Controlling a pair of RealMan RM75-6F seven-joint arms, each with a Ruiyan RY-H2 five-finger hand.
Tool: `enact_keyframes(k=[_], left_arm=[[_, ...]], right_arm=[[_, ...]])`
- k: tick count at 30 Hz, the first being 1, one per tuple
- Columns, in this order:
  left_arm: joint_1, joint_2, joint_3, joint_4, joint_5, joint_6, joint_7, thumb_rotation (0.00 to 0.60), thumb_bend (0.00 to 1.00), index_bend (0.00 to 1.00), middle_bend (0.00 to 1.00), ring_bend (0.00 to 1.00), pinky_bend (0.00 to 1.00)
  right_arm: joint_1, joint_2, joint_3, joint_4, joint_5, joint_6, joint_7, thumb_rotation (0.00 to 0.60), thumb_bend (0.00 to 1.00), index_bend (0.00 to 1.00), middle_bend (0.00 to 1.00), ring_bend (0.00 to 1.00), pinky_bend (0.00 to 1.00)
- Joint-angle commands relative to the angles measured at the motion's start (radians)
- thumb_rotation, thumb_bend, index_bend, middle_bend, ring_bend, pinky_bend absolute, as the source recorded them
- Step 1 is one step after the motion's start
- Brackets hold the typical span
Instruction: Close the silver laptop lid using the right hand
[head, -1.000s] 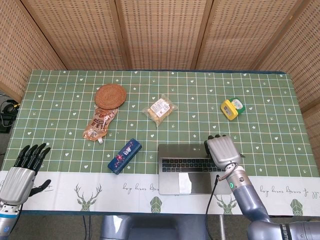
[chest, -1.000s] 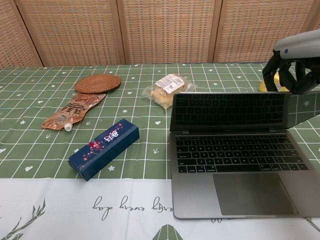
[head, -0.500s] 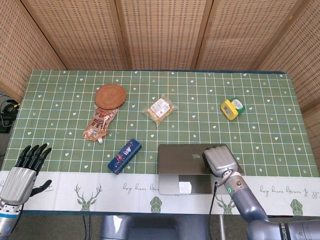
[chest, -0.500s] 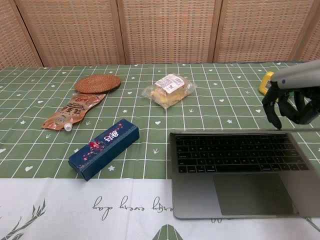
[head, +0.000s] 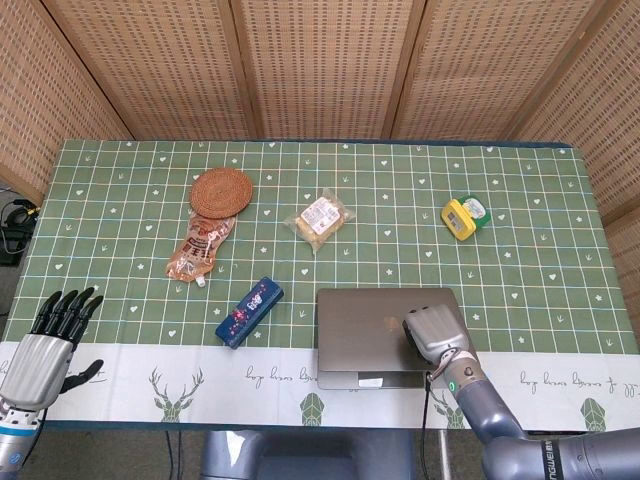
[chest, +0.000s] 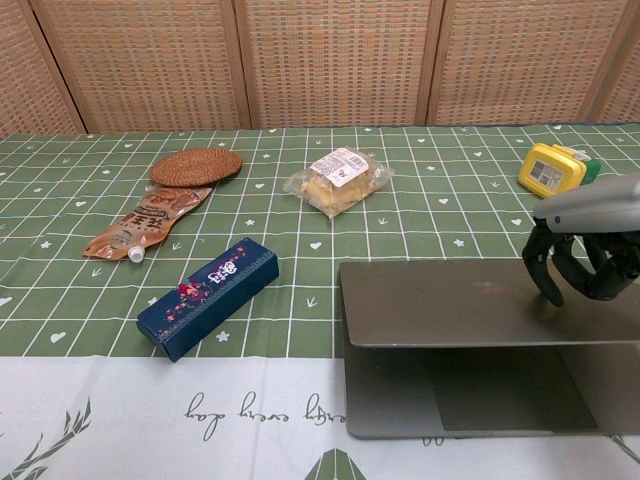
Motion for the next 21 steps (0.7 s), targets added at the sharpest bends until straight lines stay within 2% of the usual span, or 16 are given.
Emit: enact_keyframes(k=[1,12,21], left_arm=[[-0.001,-0.001,0.001,0.001,0.000,-0.002,0.002,0.600,0.19,0.00,0.00,0.00,0.00],[-0.003,-0.005,0.001,0.004,-0.002,-0.010,0.009,0.600,0.19,0.00,0.00,0.00,0.00],[-0.003,-0.007,0.002,0.003,-0.001,-0.010,0.012,0.600,0.19,0.00,0.00,0.00,0.00]], right_arm=[[0.005,-0.012,-0.011,0.013,0.003,-0.002,0.003,0.600,1.00,0.58,0.43,0.36,0.45],[0.010,-0.071,-0.062,0.095,0.016,-0.035,0.019,0.600,1.00,0.58,0.43,0.36,0.45],[0.012,-0.106,-0.082,0.131,0.005,-0.047,0.039,0.600,1.00,0.58,0.43,0.36,0.45]])
